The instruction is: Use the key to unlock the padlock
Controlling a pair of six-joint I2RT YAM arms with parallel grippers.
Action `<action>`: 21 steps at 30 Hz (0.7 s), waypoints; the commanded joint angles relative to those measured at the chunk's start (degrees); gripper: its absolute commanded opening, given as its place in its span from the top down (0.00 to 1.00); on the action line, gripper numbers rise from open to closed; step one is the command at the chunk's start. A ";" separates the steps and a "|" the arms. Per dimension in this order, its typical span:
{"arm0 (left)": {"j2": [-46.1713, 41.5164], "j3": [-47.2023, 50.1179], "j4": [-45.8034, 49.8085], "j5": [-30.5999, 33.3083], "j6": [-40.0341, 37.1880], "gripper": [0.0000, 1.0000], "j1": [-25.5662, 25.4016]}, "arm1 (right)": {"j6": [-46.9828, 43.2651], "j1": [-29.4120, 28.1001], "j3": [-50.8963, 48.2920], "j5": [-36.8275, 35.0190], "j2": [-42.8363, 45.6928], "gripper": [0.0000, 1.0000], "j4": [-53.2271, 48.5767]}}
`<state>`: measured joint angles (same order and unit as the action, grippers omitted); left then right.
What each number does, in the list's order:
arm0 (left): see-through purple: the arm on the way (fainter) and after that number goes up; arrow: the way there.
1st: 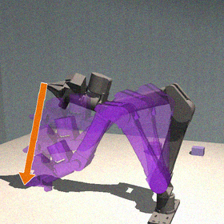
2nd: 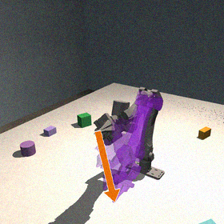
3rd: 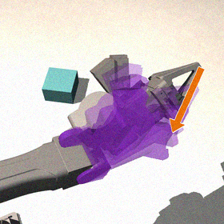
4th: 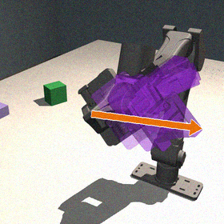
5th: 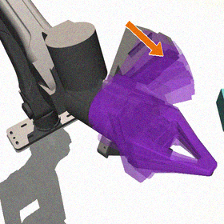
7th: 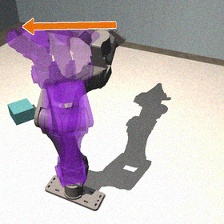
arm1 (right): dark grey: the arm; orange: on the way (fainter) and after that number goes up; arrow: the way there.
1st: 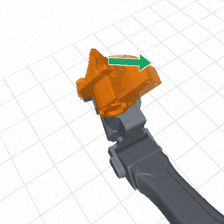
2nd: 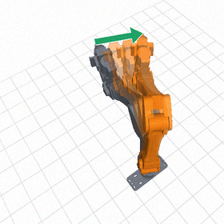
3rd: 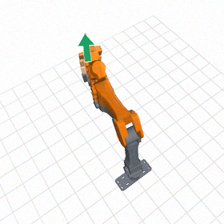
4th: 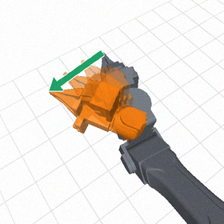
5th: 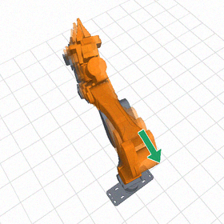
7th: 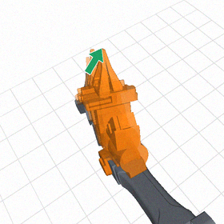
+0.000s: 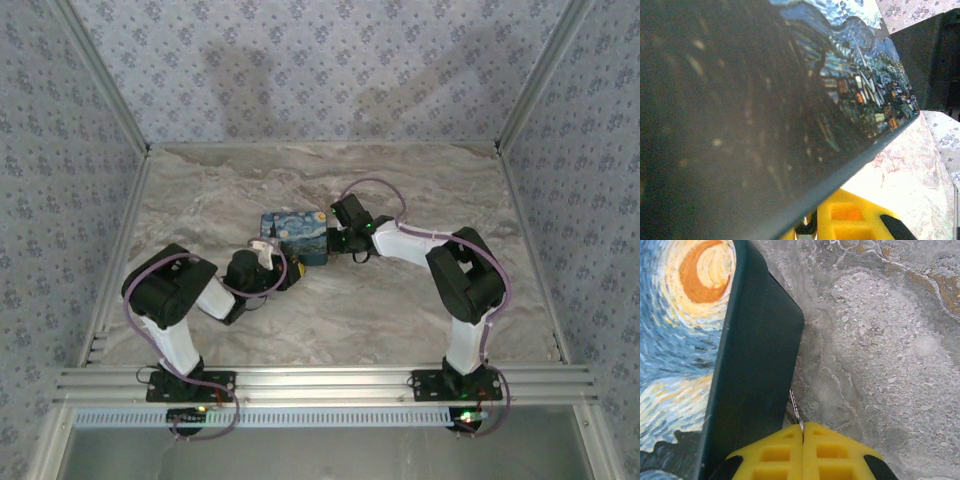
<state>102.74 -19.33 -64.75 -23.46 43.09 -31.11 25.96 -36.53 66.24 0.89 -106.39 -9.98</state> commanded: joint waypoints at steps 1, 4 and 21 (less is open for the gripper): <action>-0.17 -0.35 4.71 -1.63 0.69 0.93 0.79 | -0.24 -0.46 -0.28 0.26 1.80 1.00 -0.11; -0.34 -0.86 6.07 -3.41 0.55 0.96 1.25 | -0.30 -0.29 -0.36 0.32 1.80 1.00 -0.10; -8.78 -8.71 33.04 -15.99 0.01 1.00 3.04 | -3.77 5.68 -10.00 7.45 13.48 1.00 3.59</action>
<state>95.61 -26.33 -40.29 -33.76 42.33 -28.32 23.94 -31.31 58.59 4.73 -96.90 -7.84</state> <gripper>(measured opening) 0.101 0.060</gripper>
